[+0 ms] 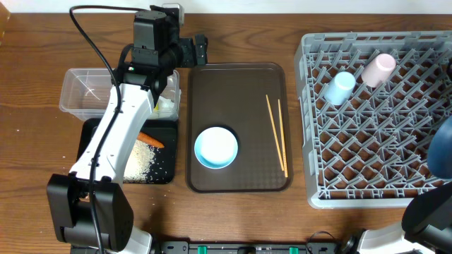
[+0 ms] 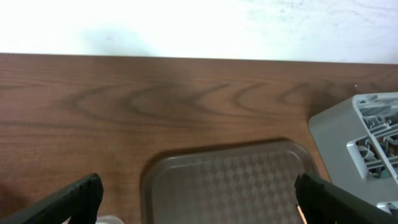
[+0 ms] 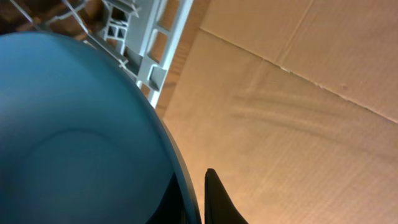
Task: Sort waste into correct bins and load items into the dishwasher rack
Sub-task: 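Carry the blue plate with the right gripper over the dish rack, then lower the blue plate into the rack and open the right gripper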
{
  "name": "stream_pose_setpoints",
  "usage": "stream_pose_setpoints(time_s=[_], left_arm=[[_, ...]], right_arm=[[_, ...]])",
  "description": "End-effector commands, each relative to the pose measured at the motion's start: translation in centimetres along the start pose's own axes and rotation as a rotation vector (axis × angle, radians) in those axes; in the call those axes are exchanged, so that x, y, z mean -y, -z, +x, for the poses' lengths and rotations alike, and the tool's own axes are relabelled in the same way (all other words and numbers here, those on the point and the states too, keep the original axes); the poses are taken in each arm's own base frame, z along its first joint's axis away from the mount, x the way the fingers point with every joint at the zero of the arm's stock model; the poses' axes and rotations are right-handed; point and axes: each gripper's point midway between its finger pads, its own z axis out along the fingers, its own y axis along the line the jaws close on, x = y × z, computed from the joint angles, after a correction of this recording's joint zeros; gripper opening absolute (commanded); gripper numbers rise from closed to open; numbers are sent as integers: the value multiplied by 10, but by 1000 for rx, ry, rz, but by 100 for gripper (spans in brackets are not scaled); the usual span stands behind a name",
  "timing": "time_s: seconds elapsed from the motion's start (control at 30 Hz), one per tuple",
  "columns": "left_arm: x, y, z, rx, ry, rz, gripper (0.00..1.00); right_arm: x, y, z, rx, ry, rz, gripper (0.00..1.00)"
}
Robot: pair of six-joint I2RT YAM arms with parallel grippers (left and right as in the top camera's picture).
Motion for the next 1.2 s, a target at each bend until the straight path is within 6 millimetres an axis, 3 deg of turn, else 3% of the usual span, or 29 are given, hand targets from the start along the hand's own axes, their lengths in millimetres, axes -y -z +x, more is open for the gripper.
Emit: stream_pose_setpoints(time_s=[0.0, 0.27, 0.6, 0.83, 1.17], left_arm=[[-4, -1, 4, -14, 0, -18, 99], [-14, -1, 5, -15, -2, -71, 99], [-14, -1, 5, -15, -2, -71, 99], [-14, -1, 6, -18, -2, -72, 99], [-14, -1, 6, -18, -2, -72, 99]], right_arm=[[-6, -3, -5, 23, 45, -24, 1], [-14, -5, -13, 25, 103, -37, 1], [-10, -7, -19, 47, 174, -17, 2], [-26, -10, -27, 87, 207, -82, 1], [-54, -11, -64, 143, 298, -135, 1]])
